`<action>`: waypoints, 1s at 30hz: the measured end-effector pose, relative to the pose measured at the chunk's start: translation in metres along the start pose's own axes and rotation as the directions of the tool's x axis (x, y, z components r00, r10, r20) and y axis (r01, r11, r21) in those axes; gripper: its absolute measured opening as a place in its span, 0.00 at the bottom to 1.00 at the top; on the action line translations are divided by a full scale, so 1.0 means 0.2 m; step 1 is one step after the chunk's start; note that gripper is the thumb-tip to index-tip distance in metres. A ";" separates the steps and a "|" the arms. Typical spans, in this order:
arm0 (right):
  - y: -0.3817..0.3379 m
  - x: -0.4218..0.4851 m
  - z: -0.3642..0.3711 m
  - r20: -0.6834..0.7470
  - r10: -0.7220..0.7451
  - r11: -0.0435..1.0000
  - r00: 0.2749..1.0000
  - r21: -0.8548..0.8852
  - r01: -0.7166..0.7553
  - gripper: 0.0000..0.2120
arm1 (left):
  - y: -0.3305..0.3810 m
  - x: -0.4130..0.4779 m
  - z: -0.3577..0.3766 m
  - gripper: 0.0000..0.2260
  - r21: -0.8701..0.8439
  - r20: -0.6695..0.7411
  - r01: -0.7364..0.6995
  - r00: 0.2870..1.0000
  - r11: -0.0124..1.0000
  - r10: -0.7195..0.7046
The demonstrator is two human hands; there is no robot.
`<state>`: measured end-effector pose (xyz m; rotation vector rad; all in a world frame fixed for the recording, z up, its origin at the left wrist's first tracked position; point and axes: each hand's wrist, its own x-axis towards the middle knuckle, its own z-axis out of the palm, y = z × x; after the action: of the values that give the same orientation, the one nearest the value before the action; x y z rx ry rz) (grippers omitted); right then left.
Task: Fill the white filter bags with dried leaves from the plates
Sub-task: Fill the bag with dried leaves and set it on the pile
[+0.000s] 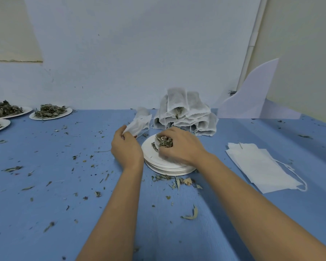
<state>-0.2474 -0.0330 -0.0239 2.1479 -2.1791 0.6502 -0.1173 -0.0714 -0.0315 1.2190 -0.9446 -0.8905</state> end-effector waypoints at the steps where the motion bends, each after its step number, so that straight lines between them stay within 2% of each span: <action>1: -0.01 0.00 -0.01 -0.008 -0.001 1.000 1.000 -0.010 0.001 0.25 | 0.00 0.00 0.00 0.17 -0.007 -0.003 0.009 1.000 1.000 -0.009; 3: -0.03 0.01 -0.04 -0.034 0.003 1.000 0.999 -0.020 -0.004 0.30 | 0.00 0.01 0.00 0.17 -0.015 -0.003 0.017 1.000 1.000 -0.017; 6: -0.08 0.04 -0.04 -0.046 0.057 0.998 0.997 -0.005 -0.058 0.31 | 0.00 0.01 0.00 0.17 -0.013 0.006 0.020 1.000 1.000 -0.020; 9: -0.10 0.09 -0.01 0.116 0.145 0.988 0.983 -0.063 -0.139 0.29 | -0.01 0.01 0.00 0.16 -0.015 0.012 0.021 1.000 1.000 -0.021; 11: -0.11 0.09 0.02 0.194 0.185 0.982 0.963 -0.071 -0.174 0.23 | -0.01 0.01 0.00 0.16 -0.016 0.016 0.021 1.000 1.000 -0.021; 13: -0.10 0.08 0.04 0.163 0.192 0.981 0.968 -0.019 -0.191 0.16 | -0.01 0.01 0.00 0.16 -0.016 0.022 0.022 1.000 1.000 -0.022; 16: -0.09 0.08 0.03 0.157 0.156 0.987 0.975 0.019 -0.161 0.13 | -0.02 0.01 0.01 0.16 -0.020 0.034 0.026 0.999 0.999 -0.025; 17: -0.09 0.07 0.02 0.162 0.142 0.988 0.976 0.037 -0.150 0.14 | -0.02 0.01 0.01 0.16 -0.018 0.041 0.024 0.999 1.000 -0.023; 19: -0.09 0.07 -0.01 0.156 0.131 0.990 0.979 0.032 -0.137 0.25 | -0.01 0.00 0.01 0.17 -0.004 0.059 0.014 0.998 1.000 -0.014; 21: -0.11 0.05 -0.05 0.065 0.151 0.988 0.986 -0.040 -0.149 0.33 | -0.02 0.00 0.02 0.17 0.024 0.086 -0.003 0.996 1.000 0.001; 24: -0.15 0.02 -0.08 -0.074 0.248 0.968 0.966 -0.025 -0.251 0.36 | -0.03 0.00 0.03 0.18 0.077 0.121 -0.017 0.993 0.997 0.008; 27: -0.19 -0.03 -0.04 -0.046 0.334 0.940 0.942 -0.053 -0.336 0.31 | -0.04 -0.01 0.04 0.19 0.094 0.155 -0.036 0.988 0.995 0.021; 30: -0.20 -0.05 0.02 -0.039 0.334 0.938 0.942 -0.083 -0.337 0.21 | -0.04 -0.02 0.04 0.19 0.106 0.170 -0.054 0.985 0.993 0.035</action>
<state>-0.2072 -0.0235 -0.0190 1.7301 -2.5339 0.5725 -0.1267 -0.0719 -0.0385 1.2257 -1.1650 -0.9259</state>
